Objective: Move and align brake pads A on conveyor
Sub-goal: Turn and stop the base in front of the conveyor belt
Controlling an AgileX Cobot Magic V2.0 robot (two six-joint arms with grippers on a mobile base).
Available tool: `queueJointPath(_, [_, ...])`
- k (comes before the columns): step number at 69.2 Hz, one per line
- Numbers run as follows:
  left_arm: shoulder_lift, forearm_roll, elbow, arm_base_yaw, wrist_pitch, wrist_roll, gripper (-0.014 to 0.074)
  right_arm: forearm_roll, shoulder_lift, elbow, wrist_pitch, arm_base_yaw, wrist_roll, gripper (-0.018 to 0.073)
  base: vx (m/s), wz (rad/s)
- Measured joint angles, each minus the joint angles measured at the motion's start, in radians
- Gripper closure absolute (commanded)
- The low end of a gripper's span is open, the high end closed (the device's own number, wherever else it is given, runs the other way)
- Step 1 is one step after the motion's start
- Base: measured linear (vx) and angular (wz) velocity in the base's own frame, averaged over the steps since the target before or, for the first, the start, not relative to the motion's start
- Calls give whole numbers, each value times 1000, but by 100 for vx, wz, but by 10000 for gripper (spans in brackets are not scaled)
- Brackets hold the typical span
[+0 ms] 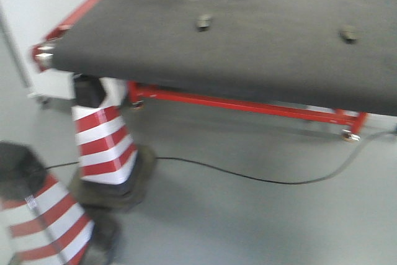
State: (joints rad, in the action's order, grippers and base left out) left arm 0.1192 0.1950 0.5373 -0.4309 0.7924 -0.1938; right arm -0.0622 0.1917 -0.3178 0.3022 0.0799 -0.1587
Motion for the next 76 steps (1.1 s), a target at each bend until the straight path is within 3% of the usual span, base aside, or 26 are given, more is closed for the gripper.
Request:
queueJointPath(19, [0, -1, 0, 0, 0, 0, 602, 0, 0, 0, 0, 0, 0, 564, 10, -51])
queueJointPath(76, [0, -1, 0, 0, 0, 0, 602, 0, 0, 0, 0, 0, 0, 564, 16, -12])
